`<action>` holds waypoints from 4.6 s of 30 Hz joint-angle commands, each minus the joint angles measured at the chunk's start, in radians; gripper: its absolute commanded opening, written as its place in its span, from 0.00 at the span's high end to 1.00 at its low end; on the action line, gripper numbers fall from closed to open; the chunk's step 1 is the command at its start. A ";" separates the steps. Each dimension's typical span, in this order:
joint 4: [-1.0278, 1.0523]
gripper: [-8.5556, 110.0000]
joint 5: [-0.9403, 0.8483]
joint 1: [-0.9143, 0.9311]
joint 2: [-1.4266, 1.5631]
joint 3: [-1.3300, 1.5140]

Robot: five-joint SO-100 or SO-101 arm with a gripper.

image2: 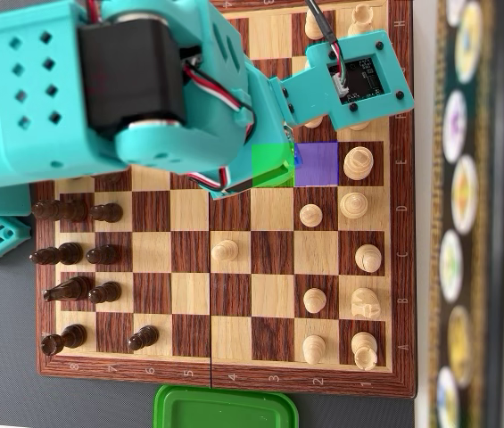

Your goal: Play chess

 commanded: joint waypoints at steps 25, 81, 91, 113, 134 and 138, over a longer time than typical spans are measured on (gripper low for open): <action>0.000 0.87 -0.005 0.026 0.032 -0.034; 0.008 0.82 -0.003 0.037 0.097 0.043; 0.008 0.82 -0.003 0.037 0.109 0.035; 0.008 0.82 0.008 0.092 0.436 0.196; -0.371 0.82 0.190 0.190 1.397 0.953; -0.624 0.82 0.210 0.146 1.537 1.150</action>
